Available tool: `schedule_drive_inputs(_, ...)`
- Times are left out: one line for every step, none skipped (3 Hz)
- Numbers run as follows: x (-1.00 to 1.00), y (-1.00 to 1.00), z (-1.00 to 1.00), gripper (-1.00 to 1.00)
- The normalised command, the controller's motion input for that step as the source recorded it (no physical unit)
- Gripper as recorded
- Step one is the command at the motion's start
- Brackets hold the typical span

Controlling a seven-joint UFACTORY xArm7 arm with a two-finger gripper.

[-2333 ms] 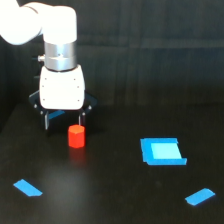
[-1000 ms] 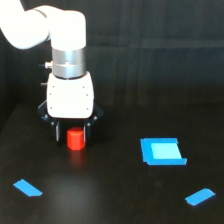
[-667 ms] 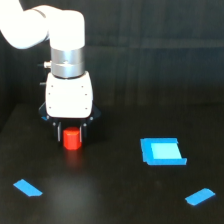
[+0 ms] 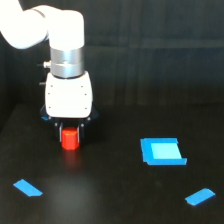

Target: Pick up the red object from the table

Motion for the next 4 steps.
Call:
schedule_drive_inputs(0.13,0.13,0.93,-1.00)
schedule_drive_inputs(0.11,0.19,0.95,-0.95)
schedule_drive_inputs(0.09,0.05,1.00,-1.00)
schedule_drive_inputs(0.21,-0.06,0.97,-0.96)
